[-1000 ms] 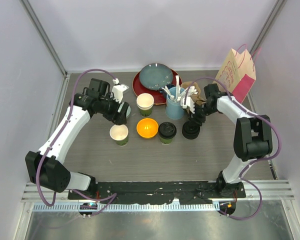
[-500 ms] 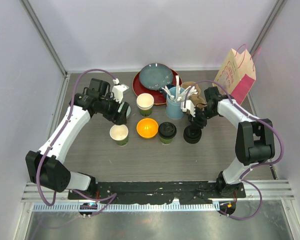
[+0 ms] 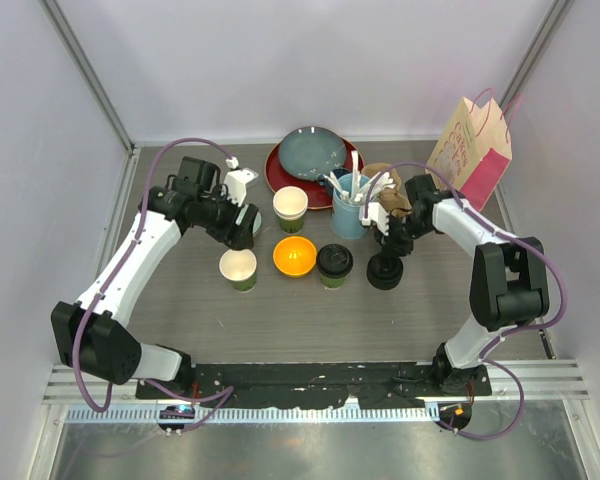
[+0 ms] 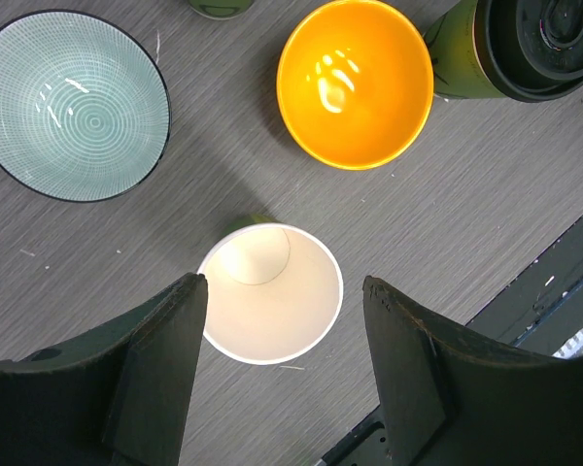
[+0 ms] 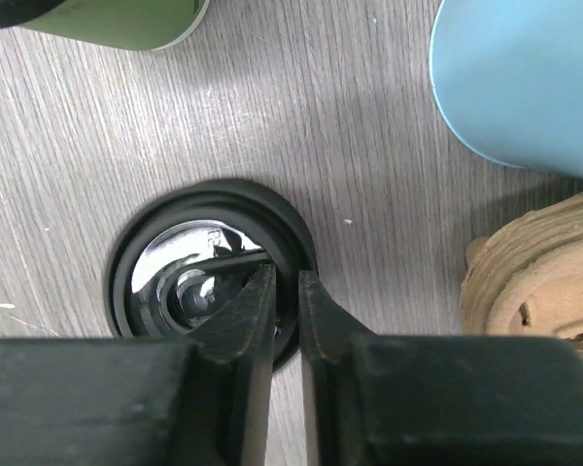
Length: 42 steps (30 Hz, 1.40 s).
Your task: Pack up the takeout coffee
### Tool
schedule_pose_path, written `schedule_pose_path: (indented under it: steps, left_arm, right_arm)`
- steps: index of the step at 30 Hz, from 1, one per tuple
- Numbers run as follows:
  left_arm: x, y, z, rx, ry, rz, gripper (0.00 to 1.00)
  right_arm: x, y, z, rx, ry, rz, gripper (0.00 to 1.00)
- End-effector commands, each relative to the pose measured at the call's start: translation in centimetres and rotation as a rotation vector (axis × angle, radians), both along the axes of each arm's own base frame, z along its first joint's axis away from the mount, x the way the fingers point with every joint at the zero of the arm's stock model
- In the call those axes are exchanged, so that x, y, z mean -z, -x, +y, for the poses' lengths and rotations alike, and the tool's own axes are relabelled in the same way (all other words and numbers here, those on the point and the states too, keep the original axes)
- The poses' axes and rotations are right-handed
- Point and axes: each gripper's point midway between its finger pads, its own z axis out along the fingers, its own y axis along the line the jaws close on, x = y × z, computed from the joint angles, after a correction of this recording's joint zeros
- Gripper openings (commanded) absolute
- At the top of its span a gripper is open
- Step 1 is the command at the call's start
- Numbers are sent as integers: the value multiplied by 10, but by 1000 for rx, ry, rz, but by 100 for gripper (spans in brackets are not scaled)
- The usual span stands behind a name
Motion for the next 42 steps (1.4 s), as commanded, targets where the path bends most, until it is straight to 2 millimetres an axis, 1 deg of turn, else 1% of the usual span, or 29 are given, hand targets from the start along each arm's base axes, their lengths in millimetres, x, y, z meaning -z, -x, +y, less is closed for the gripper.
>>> schedule_pose_path:
  steps: [1,3,6,12,14,18,22,24,27,28,30,31,36,37,39,40,41,42]
  left_arm:
    - [-8,-2,-2,17,20,-31,69]
    - [-7,-2,-2,16,19,-28,69]
    - [-7,-2,-1,17,17,-29,69]
    - [-8,-2,-1,17,16,-33,69]
    - [-9,-2,-1,17,17,-36,69]
    - [-8,-1,0,17,15,-34,69]
    - [-6,-2,0,16,12,-33,69]
    - [-6,-3,2,5,8,-32,69]
    - [-1,-7,10,-29,-3,-23,69]
    - [0,-8,15,-47,-4,-16,69]
    - [1,-11,21,-72,-4,-9,69]
    - [2,-13,26,-93,-3,-6,68]
    - [8,-16,43,-155,-29,20,65]
    - [13,-14,46,-165,-38,35,63]
    - [22,-12,51,-176,-60,47,63]
    - [32,-12,54,-183,-78,56,62]
    - [37,-13,60,-199,-105,52,62]
    - [44,-14,61,-205,-119,65,62]
  right_arm:
    - [-5,2,1,-12,8,-15,13]
    - [-10,0,0,-10,9,-46,7]
    - [-14,-5,-1,-2,12,-88,1]
    - [-35,-23,3,62,-26,-190,1]
    - [-44,-24,5,70,-47,-218,1]
    - [-56,-21,8,71,-75,-249,1]
    - [-62,-16,9,95,-89,-229,1]
    - [-73,-12,11,120,-115,-219,1]
    - [-83,-3,19,141,-153,-214,1]
    - [-92,-1,19,150,-159,-238,1]
    - [-103,2,24,178,-188,-245,1]
    - [-114,6,28,174,-221,-259,1]
    - [-152,16,41,194,-309,-287,1]
    - [-158,20,46,207,-327,-277,1]
    - [-173,22,50,220,-334,-317,1]
    - [-177,28,59,202,-339,-318,1]
    - [-185,32,64,203,-355,-326,1]
    - [-188,32,67,204,-348,-342,1]
